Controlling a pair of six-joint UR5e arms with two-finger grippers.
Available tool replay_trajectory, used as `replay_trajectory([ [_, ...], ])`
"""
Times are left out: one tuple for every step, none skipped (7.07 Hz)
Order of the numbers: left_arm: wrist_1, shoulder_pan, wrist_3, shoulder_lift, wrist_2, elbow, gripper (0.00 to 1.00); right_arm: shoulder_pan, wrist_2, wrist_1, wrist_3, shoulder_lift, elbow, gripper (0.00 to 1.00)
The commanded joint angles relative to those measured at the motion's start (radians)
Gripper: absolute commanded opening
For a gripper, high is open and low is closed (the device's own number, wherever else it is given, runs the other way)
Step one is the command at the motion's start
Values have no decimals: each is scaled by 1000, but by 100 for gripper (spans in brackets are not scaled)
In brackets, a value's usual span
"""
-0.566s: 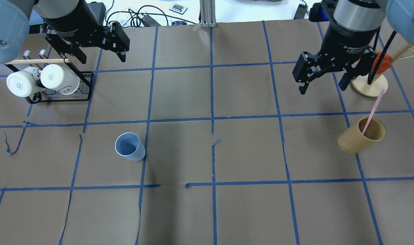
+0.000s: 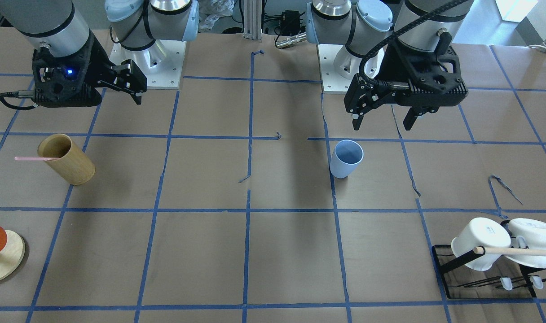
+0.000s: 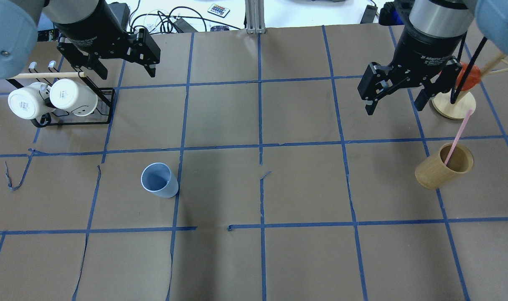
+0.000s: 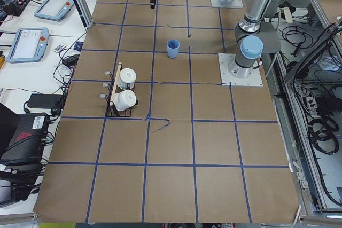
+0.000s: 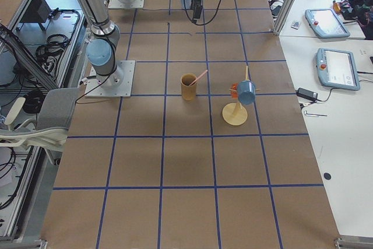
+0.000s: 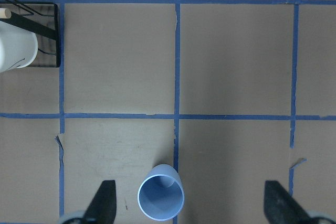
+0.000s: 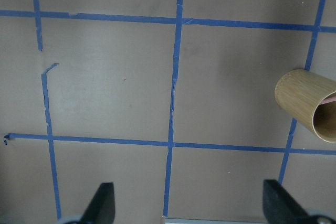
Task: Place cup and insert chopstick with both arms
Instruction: 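Move the right gripper over the bamboo cup toward the pink stick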
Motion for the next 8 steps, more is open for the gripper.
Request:
replay_trajectory([
  [-2,-1,0,-3,-2,0,100,0,2,0,1,-3,-2,100],
  [-2,-1,0,2,2,-1,100,0,2,0,1,-2,-2,100],
  [0,-1,0,-4,-1,3,100,0,2,0,1,-2,-2,100],
  [-1,-1,0,-4,-2,3,100,0,2,0,1,1,0,100],
  [-2,-1,0,-6,-2,5,100,0,-1,-2,8,3,1,100],
  [-2,-1,0,-3,1,-1,100,0,-9,-8,10,3,3,100],
  [-2,-1,0,0,-1,-1,100,0,-15,-10,1,7,6,100],
  [-2,-2,0,0,-2,-4,100,0,-16,-22,2,12,17,100],
])
